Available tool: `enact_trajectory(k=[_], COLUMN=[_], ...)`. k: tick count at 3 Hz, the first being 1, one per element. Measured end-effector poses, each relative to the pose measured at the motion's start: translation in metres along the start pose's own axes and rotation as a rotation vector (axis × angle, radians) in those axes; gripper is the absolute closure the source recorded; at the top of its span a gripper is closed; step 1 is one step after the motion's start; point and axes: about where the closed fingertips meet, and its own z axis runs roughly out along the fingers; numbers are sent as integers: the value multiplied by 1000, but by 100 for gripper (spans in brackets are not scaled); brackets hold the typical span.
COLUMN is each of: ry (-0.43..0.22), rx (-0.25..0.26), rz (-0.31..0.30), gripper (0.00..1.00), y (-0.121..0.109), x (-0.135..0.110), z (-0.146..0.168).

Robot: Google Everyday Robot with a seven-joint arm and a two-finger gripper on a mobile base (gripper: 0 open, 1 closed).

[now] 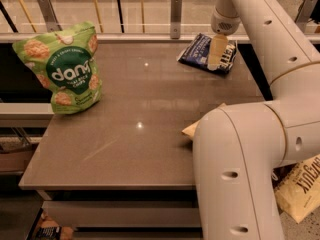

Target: Move blue chip bag near green rice chip bag

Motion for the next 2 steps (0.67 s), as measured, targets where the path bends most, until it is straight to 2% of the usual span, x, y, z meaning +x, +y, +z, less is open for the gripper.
enact_trajectory(k=[1, 2], ry=[28, 13], rx=[-7, -22], rz=[-12, -9], gripper=[0, 0], y=[-1, -1], x=[-8, -8], z=[12, 25])
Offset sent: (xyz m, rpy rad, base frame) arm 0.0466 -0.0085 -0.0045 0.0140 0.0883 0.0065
